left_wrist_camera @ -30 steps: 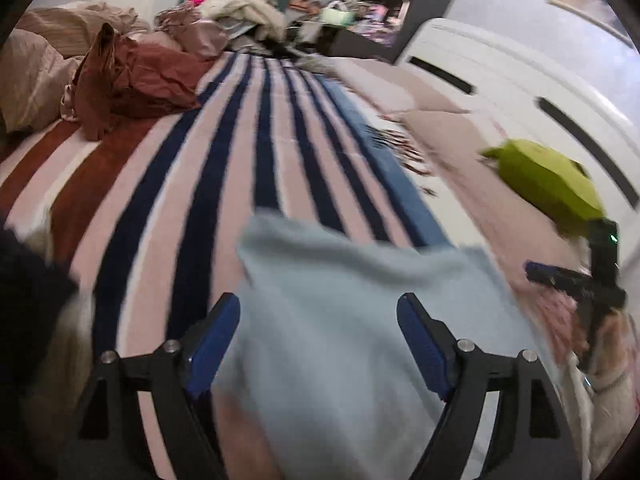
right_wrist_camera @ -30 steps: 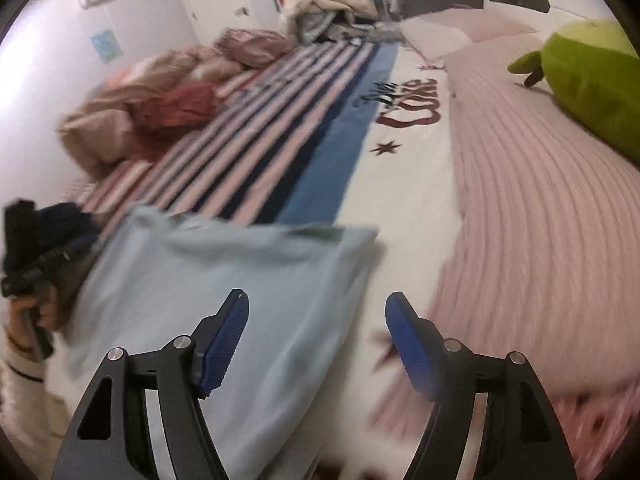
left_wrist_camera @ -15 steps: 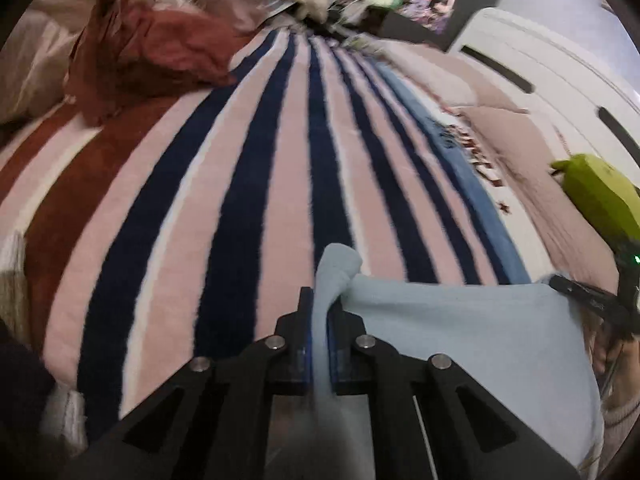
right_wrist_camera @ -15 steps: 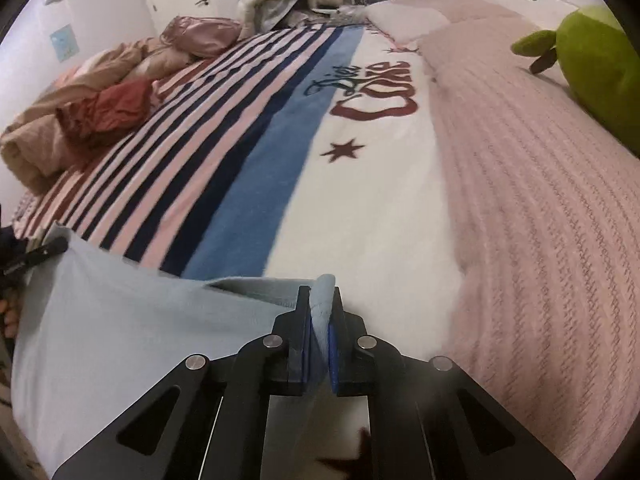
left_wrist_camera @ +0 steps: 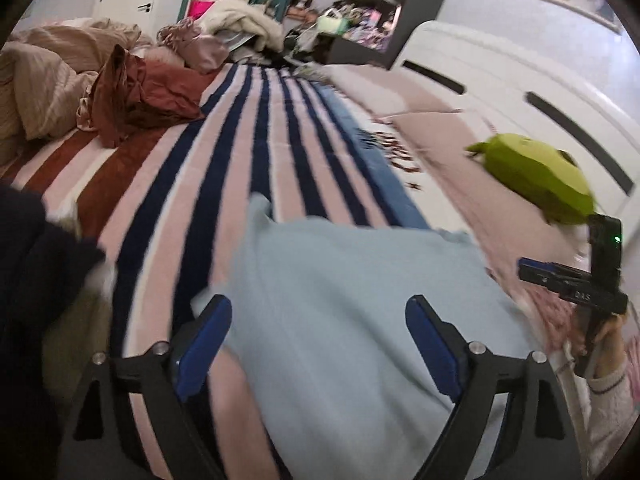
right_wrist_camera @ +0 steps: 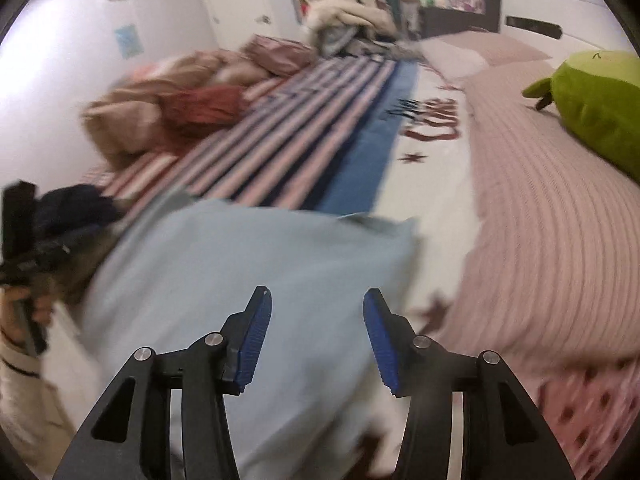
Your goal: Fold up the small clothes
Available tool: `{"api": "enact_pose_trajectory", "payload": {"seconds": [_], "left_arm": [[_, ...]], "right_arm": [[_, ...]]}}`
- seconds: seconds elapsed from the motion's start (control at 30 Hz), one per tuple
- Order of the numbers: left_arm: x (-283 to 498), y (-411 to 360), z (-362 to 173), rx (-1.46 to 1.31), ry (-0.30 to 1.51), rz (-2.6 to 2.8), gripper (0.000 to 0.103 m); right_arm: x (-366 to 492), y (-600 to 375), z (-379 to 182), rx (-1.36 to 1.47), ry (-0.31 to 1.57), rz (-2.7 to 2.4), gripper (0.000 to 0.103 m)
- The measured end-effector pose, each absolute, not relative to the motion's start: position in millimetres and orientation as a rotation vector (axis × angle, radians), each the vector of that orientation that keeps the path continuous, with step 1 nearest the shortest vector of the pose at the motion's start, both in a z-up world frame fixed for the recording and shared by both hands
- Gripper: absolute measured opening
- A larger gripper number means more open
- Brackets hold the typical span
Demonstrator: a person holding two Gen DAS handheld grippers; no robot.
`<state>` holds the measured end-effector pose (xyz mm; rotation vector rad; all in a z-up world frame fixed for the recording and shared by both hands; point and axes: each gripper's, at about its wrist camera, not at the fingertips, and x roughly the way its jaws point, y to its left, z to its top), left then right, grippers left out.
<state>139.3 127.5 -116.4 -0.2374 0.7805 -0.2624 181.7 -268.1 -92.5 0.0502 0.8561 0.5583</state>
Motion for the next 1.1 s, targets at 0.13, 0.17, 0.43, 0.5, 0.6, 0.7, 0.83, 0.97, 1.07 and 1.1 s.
{"api": "enact_pose_trajectory", "payload": {"seconds": [0.13, 0.17, 0.43, 0.5, 0.6, 0.7, 0.83, 0.97, 1.07, 1.1], "left_arm": [[82.2, 120.9, -128.6, -0.328, 0.771, -0.259, 0.094], [70.0, 119.6, -137.8, -0.368, 0.786, -0.263, 0.094], [17.2, 109.8, -203.6, -0.662, 0.873, -0.337, 0.094], [15.8, 106.1, -213.5, -0.710, 0.855, -0.350, 0.094], [21.8, 103.3, -218.3, -0.757, 0.775, -0.334, 0.094], [39.2, 103.2, -215.3, -0.789, 0.690, -0.315, 0.094], [73.5, 98.2, -213.3, -0.798, 0.672, -0.291, 0.042], [90.8, 89.2, -202.5, -0.745, 0.657, -0.286, 0.030], [92.3, 81.9, -182.6, -0.639, 0.642, -0.287, 0.027], [92.8, 80.3, -177.3, -0.610, 0.637, -0.286, 0.027]], "right_arm": [[122.8, -246.6, -86.3, 0.084, 0.773, 0.645, 0.014], [111.1, -240.9, -87.0, 0.092, 0.758, 0.659, 0.009], [64.2, -186.6, -123.6, 0.192, 0.787, 0.779, 0.005], [62.6, -181.2, -132.6, 0.201, 0.802, 0.750, 0.005], [60.2, -173.8, -147.0, 0.172, 0.824, 0.691, 0.004], [64.6, -170.3, -161.0, 0.148, 0.853, 0.630, 0.000], [64.3, -173.7, -166.8, 0.171, 0.856, 0.618, 0.000], [65.6, -200.2, -158.6, 0.301, 0.867, 0.683, 0.001], [65.6, -232.0, -143.5, 0.356, 0.810, 0.657, 0.006], [66.6, -245.8, -136.7, 0.347, 0.785, 0.624, 0.006]]}}
